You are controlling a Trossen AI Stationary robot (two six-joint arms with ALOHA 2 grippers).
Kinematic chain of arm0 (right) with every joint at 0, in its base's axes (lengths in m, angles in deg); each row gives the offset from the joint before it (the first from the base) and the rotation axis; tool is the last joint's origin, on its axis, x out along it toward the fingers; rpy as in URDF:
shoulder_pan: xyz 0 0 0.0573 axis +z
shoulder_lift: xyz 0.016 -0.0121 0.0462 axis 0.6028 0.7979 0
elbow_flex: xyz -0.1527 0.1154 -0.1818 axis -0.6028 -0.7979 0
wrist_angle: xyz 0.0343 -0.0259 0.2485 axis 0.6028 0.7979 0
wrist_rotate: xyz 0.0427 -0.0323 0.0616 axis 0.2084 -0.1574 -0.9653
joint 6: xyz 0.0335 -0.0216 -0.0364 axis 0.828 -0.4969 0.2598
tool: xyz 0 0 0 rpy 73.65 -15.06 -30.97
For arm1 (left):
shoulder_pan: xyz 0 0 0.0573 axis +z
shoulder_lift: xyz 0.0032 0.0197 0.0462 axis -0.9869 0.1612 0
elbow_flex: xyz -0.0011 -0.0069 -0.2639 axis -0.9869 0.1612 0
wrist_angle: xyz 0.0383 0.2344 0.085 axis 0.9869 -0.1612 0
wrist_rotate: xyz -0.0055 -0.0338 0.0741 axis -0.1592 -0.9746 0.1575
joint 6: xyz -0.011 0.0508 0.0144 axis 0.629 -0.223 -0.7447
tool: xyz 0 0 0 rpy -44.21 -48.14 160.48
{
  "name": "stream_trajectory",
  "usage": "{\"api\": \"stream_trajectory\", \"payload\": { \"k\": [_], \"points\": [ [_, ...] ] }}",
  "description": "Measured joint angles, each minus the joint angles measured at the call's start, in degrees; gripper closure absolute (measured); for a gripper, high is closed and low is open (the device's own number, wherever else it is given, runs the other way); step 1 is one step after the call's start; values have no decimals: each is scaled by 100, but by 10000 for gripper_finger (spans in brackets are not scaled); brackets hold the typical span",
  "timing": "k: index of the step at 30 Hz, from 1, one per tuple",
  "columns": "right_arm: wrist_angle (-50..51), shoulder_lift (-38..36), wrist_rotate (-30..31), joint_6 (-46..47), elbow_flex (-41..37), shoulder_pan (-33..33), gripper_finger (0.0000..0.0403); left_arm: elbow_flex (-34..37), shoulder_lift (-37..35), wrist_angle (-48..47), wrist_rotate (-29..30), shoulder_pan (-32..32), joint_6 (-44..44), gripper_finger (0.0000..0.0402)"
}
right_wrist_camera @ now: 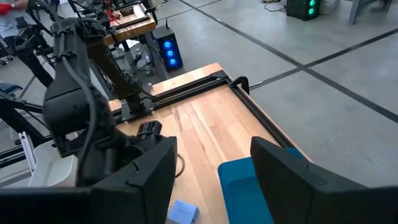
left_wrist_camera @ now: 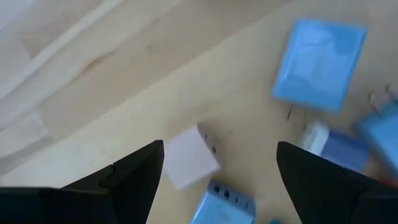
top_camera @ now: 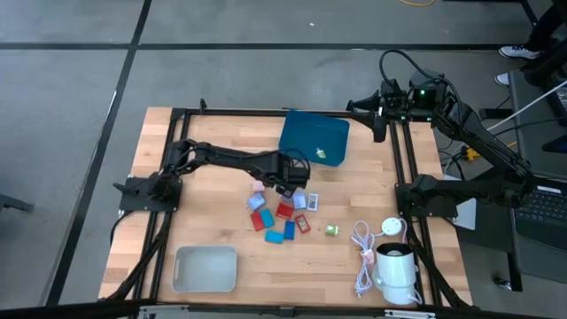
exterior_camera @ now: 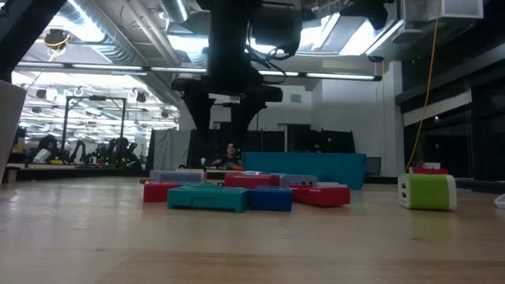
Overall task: Pick & Place Office items
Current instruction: Put the white charger adapter into the blue bin
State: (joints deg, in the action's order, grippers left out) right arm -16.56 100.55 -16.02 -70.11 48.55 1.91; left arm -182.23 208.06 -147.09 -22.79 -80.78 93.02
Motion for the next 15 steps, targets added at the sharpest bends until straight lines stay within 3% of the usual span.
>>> {"api": "stream_trajectory", "payload": {
  "k": [11,15],
  "points": [
    [24,0,-29,-113,0,0,192,2,0,-344,-385,-215,-2702,94],
    [110,-1,-128,-168,0,0,192,324,5,-229,-623,-196,-3382,94]
  ]
}}
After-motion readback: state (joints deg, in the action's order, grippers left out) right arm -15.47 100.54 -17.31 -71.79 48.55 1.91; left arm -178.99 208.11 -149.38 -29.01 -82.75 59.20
